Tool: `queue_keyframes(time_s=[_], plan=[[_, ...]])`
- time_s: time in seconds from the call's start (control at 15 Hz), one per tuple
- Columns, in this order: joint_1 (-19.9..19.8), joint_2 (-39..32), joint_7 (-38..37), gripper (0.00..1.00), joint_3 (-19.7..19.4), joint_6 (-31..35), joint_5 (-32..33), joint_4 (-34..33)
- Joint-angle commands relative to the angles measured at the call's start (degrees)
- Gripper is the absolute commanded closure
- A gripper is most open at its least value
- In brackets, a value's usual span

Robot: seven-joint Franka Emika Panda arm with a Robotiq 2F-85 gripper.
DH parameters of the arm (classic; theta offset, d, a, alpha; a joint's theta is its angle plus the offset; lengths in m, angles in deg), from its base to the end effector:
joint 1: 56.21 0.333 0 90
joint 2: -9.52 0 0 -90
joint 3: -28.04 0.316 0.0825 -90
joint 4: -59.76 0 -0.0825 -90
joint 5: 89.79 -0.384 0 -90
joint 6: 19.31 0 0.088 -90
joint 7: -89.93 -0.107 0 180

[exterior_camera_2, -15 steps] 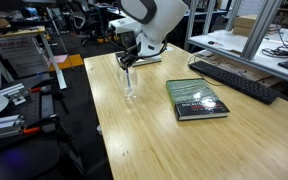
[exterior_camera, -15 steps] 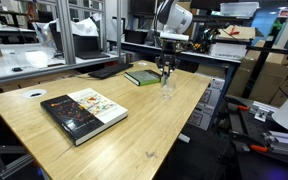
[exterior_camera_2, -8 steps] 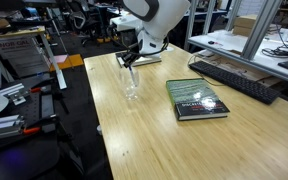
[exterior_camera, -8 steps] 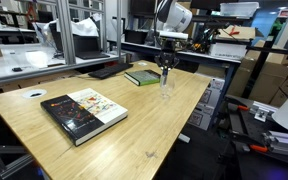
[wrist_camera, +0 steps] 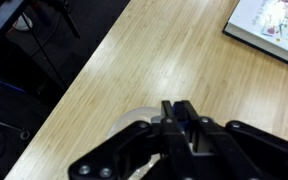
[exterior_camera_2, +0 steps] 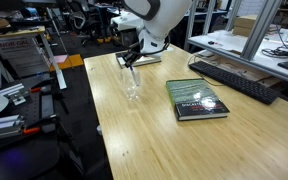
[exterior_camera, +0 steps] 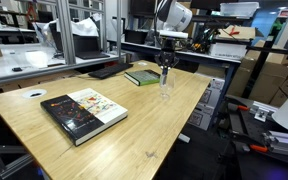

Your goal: Remove the marker from the glass and put it on top of the book

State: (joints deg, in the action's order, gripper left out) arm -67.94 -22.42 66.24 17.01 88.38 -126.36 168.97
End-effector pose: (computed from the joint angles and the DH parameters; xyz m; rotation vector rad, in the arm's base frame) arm 0.5420 -0.1775 0.1827 -2.1733 1.4674 0.7378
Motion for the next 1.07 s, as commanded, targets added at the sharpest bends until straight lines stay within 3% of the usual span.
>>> queue_keyframes(time_s=[0.0, 0.67, 0.73, 0.8, 0.87, 1.0], plan=[[-0.5, 0.5, -0.7, 0.97, 0.0, -1.4, 0.6, -0.5], [-0.6, 0.5, 0.3, 0.97, 0.0, -0.7, 0.7, -0.7], [-0.6, 0.5, 0.1, 0.81, 0.0, -0.5, 0.6, -0.7], [-0.5, 0.5, 0.1, 0.6, 0.0, -0.4, 0.6, -0.7], [-0.5, 0.6, 0.1, 0.77, 0.0, -0.2, 0.5, -0.6], [-0.5, 0.6, 0.1, 0.85, 0.0, 0.3, 0.4, -0.6]])
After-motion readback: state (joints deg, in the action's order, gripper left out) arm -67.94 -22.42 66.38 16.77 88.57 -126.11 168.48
